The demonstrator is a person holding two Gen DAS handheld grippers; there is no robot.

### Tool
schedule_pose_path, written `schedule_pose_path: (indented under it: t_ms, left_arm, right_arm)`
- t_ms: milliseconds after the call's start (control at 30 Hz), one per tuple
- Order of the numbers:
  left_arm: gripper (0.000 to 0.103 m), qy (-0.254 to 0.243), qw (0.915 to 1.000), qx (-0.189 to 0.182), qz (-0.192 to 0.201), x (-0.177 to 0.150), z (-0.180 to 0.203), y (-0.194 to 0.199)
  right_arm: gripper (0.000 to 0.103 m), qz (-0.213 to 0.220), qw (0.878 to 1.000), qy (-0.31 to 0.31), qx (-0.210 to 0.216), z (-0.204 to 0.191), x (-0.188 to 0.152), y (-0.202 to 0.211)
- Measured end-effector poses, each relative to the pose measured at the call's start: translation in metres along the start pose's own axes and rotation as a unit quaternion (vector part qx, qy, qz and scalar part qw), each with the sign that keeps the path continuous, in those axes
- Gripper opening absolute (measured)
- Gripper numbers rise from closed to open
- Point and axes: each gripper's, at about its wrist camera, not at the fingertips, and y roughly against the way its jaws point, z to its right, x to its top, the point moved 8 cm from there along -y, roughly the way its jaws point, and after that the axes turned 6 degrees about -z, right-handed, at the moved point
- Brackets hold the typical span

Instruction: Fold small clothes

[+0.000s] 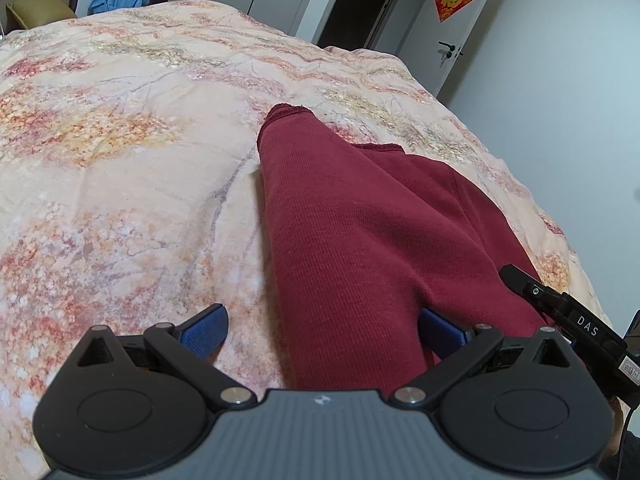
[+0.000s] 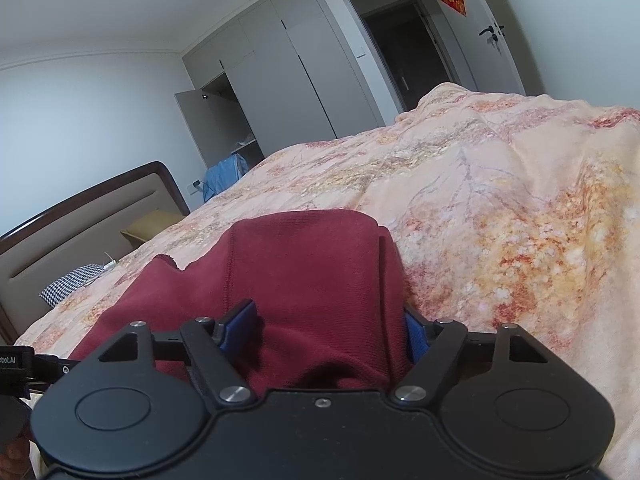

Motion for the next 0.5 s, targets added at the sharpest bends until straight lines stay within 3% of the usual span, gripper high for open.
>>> schedule_pose_path:
  t_ms: [167, 400, 500]
  left_arm:
    - [0.101, 0.001, 1.0000, -0.006, 0.004, 0.001, 0.002, 0.001]
    - [0.078, -0.018, 0.9991, -0.036, -0.013, 0.007, 0.015, 0.001]
    - [0.062, -0.014, 0.9988, -0.045, -0.014, 0.012, 0.014, 0.003]
  right_arm:
    - [0.061, 0.011, 1.000, 0.007, 0.000, -0.002, 0.000, 0.003]
    - [0.031, 0.012, 0.999, 0.045, -0.027, -0.016, 0.003, 0.009]
    - [0.024, 0.013, 0.996, 0.071, -0.046, -0.029, 0.006, 0.015]
